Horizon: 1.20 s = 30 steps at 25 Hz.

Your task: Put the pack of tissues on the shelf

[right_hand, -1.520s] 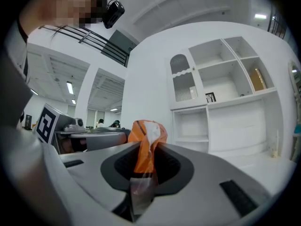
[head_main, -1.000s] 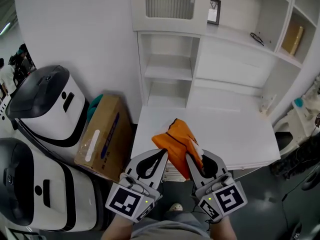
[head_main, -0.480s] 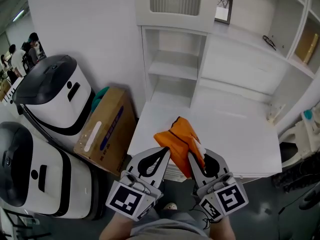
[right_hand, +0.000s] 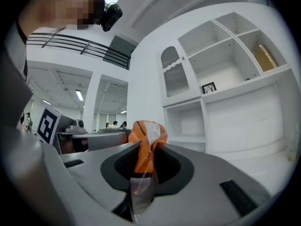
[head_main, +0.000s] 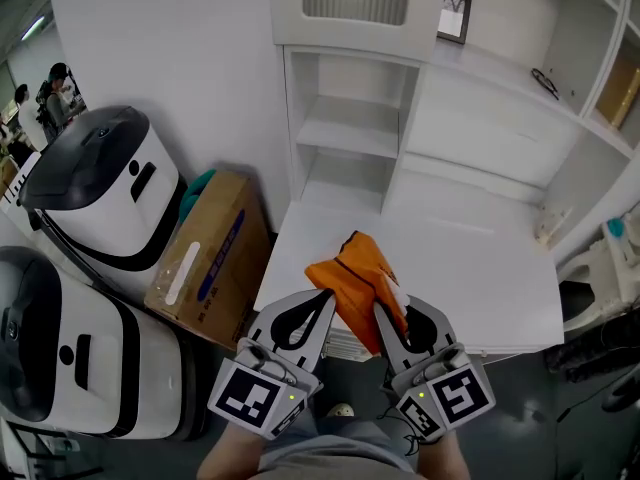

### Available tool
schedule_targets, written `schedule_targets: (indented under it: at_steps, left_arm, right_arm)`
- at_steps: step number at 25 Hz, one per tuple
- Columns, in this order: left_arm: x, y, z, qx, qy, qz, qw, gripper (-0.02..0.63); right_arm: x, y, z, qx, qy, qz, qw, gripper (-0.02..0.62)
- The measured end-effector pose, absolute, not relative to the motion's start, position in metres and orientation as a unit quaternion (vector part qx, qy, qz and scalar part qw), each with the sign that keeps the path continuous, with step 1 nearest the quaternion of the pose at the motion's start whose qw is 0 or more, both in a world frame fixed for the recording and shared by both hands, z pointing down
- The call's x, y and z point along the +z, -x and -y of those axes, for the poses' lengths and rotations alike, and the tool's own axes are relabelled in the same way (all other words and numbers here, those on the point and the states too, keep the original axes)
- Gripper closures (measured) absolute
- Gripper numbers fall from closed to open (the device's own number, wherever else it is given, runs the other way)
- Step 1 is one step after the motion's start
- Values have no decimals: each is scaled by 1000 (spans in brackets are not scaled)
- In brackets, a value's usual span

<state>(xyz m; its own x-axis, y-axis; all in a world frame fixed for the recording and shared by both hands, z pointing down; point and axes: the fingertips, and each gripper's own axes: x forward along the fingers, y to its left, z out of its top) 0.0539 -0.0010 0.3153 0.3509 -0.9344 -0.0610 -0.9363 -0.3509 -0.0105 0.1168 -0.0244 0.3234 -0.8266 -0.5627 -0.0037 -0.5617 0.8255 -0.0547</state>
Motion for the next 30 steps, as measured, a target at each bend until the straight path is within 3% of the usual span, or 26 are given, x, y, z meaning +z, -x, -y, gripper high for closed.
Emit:
schedule_targets:
  at_steps: [30]
  left_arm:
    - [306, 24, 108, 19, 884, -468, -6, 580]
  right_arm:
    - [312, -37, 119, -19, 399, -917, -6, 522]
